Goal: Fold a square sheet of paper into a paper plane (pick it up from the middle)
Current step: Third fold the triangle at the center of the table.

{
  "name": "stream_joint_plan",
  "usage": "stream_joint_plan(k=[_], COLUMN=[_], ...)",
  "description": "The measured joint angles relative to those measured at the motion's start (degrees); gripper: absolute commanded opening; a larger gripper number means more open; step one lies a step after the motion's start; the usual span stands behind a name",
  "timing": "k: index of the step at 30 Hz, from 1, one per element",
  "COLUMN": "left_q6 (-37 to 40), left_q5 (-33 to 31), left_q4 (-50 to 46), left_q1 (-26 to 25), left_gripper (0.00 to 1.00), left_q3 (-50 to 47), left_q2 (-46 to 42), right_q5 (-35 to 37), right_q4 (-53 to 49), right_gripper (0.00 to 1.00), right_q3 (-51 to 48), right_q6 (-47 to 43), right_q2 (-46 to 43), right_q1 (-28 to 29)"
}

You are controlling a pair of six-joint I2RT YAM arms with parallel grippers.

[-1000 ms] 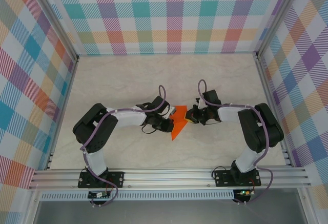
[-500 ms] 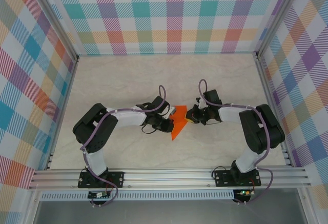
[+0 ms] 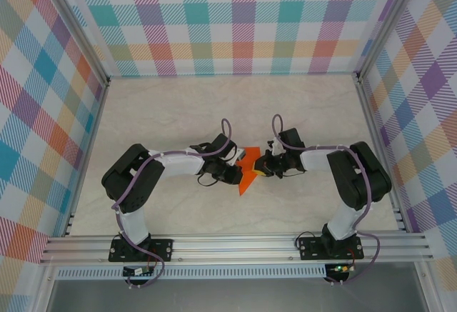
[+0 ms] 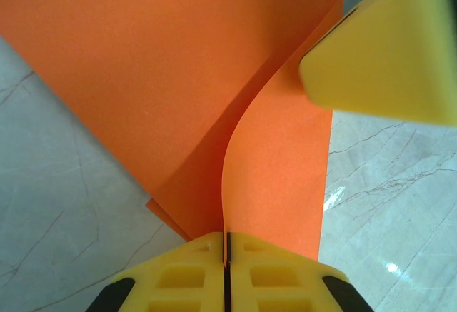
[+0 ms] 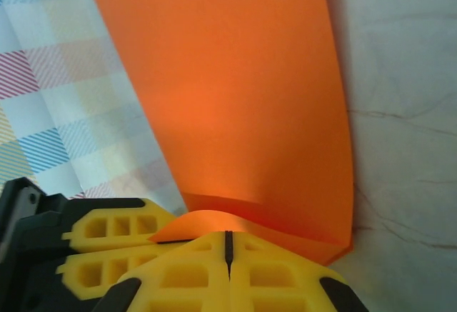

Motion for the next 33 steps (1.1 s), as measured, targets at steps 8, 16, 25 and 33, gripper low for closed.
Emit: stream_joint_plan(k=[8, 16, 25, 33], left_q6=[-0.9, -7.6, -20.7, -28.2], left_q5=[-0.5, -10.5, -4.6, 1.6], left_q4=[-0.2, -7.3, 0.0, 7.9], left_q1=[0.0, 0.0, -0.6, -4.5], left_gripper=[0.27, 0.36, 0.25, 0.19], left_q3=[0.0, -0.1, -3.1, -3.0], left_q2=[-0.5, -10.9, -16.7, -5.2], right_q5=[1.4, 1.9, 5.5, 7.1], right_q4=[-2.0, -1.6, 1.9, 3.2], right_gripper=[0.04, 0.04, 0.04, 0.05], right_q3=[1.7, 1.5, -2.2, -3.4], right_q6=[-0.3, 1.1, 6.6, 10.2], right_q2=[2.1, 2.0, -1.2, -2.3], right_q1=[0.4, 0.7, 1.2, 1.7])
